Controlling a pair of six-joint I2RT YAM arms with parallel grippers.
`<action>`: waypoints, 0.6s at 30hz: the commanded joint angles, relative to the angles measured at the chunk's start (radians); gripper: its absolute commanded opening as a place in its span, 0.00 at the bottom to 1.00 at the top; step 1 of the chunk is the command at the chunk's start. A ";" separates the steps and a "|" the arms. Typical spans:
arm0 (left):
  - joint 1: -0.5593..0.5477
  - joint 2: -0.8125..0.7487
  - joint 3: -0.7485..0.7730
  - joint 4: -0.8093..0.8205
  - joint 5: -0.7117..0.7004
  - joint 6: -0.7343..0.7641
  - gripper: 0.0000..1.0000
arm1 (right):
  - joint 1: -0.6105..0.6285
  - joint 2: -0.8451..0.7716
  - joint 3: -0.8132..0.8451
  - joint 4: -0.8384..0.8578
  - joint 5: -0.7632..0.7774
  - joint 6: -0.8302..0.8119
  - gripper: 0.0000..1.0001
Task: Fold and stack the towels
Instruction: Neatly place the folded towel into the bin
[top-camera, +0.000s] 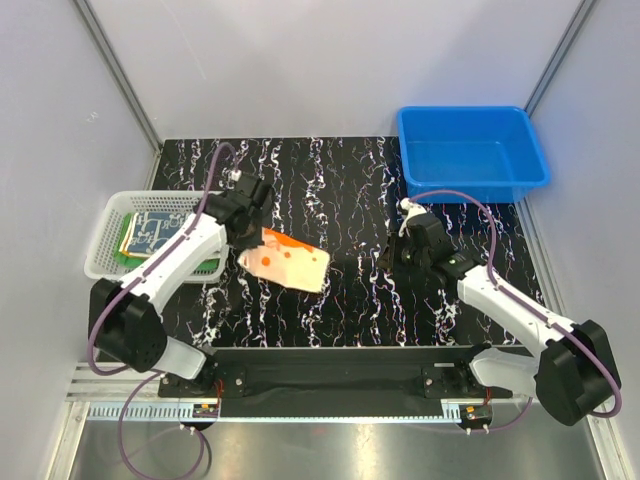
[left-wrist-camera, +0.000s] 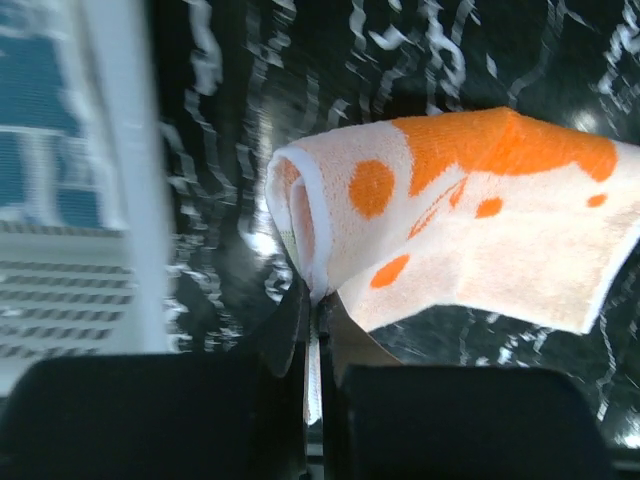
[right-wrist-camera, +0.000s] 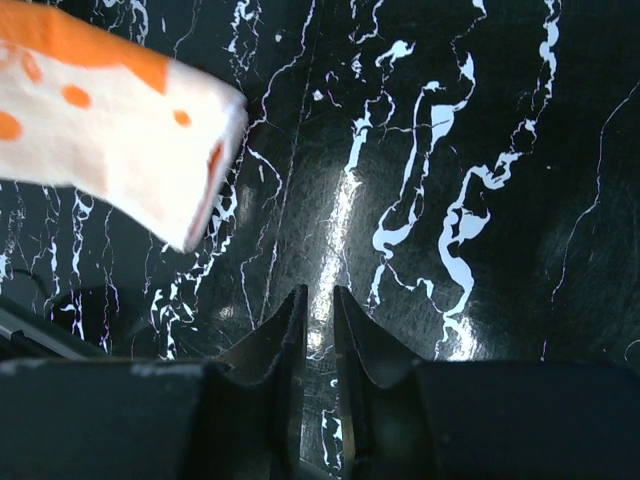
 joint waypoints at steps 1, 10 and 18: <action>0.065 -0.057 0.086 -0.094 -0.172 0.086 0.00 | 0.008 -0.009 0.060 -0.003 -0.013 -0.039 0.23; 0.258 -0.067 0.189 -0.134 -0.244 0.241 0.00 | 0.006 0.021 0.072 -0.015 -0.003 -0.096 0.23; 0.423 -0.055 0.226 -0.087 -0.283 0.386 0.00 | 0.006 0.013 0.074 -0.010 -0.017 -0.113 0.23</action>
